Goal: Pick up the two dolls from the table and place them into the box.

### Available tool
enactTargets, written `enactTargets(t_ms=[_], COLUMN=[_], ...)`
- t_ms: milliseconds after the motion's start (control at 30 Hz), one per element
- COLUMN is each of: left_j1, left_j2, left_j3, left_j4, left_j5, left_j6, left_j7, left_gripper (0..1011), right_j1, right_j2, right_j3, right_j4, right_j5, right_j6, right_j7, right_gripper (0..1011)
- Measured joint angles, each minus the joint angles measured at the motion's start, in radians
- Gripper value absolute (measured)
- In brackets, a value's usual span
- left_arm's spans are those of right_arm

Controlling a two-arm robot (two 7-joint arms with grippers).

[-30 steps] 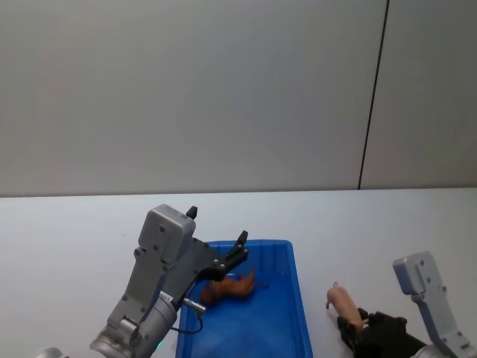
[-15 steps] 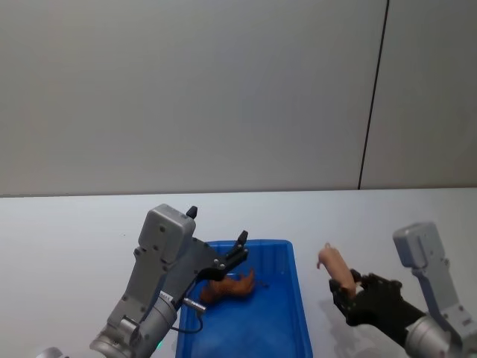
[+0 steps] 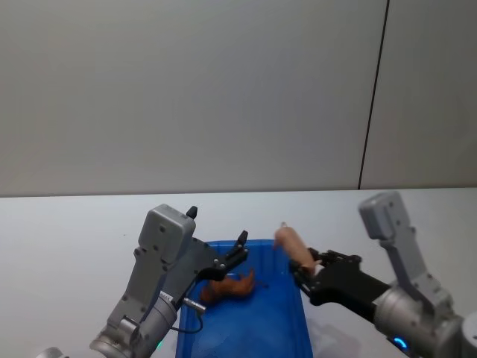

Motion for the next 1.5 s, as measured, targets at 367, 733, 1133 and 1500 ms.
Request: enactTargets(t_ms=[367, 733, 1133, 1500], left_j1=[0.000, 0.000, 0.000, 0.000], left_j2=[0.000, 0.000, 0.000, 0.000], left_j3=[0.000, 0.000, 0.000, 0.000], left_j4=[0.000, 0.000, 0.000, 0.000], left_j5=[0.000, 0.000, 0.000, 0.000], left_j6=[0.000, 0.000, 0.000, 0.000], left_j7=[0.000, 0.000, 0.000, 0.000], left_gripper=[1001, 1001, 1001, 1001], right_j1=[0.067, 0.082, 0.029, -0.027], right_j2=[-0.057, -0.059, 0.011, 0.074], right_j3=[-0.035, -0.039, -0.003, 0.030], right_j4=[0.078, 0.102, 0.064, 0.030], right_j5=[-0.022, -0.037, -0.035, -0.012], right_j6=[0.044, 0.035, -0.007, -0.034], right_j7=[0.065, 0.083, 0.068, 0.045], right_gripper=[590, 912, 1001, 1001])
